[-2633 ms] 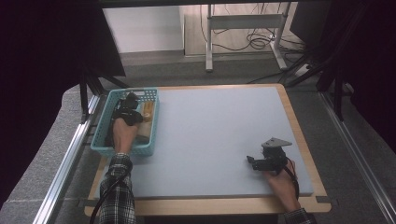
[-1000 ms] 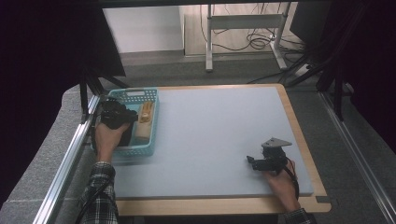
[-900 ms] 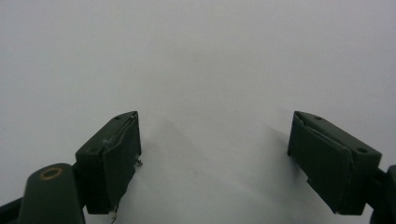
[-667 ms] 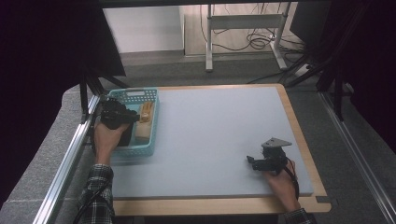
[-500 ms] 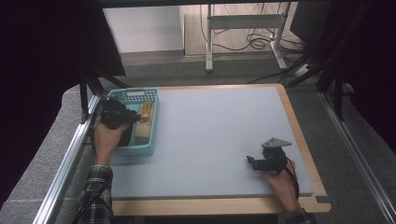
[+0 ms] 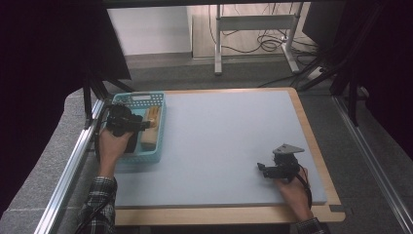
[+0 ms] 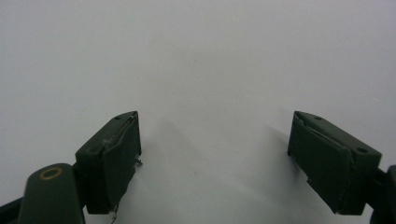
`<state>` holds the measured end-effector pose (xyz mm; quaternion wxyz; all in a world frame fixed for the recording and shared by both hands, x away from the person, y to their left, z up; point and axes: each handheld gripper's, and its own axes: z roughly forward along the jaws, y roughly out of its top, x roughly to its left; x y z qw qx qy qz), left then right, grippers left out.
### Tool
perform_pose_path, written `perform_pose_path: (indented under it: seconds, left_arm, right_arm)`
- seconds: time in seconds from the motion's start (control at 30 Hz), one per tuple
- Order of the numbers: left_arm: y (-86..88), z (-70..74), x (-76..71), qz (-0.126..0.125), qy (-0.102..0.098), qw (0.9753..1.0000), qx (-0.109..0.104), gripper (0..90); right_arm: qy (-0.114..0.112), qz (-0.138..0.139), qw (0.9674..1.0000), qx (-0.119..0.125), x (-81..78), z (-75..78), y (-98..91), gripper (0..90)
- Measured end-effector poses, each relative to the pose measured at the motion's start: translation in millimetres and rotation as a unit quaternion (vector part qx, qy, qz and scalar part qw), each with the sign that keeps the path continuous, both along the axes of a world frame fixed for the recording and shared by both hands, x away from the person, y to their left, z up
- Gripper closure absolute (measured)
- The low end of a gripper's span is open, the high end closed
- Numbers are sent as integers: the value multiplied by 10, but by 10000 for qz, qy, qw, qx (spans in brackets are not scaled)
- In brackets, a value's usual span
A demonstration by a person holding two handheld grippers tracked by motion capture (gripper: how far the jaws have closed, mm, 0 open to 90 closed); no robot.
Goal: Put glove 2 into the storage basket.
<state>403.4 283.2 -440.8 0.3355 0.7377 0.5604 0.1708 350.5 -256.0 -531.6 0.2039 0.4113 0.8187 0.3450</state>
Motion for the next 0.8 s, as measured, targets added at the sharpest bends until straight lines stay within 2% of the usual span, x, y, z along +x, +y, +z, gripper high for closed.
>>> perform_pose_path:
  seconds: [0.27,0.47,0.8]
  left_arm:
    - [-91,53,-77,-182,-106,9998,-27,34]
    - [-187,88,-145,-333,-205,9992,72,14]
    - [-374,74,-244,-560,-280,9980,122,7]
  right_arm:
    - [-1,1,10000,-4,0,1,0,167]
    - [-3,2,10000,-9,0,1,0,167]
    - [-2,2,10000,-9,1,1,0,167]
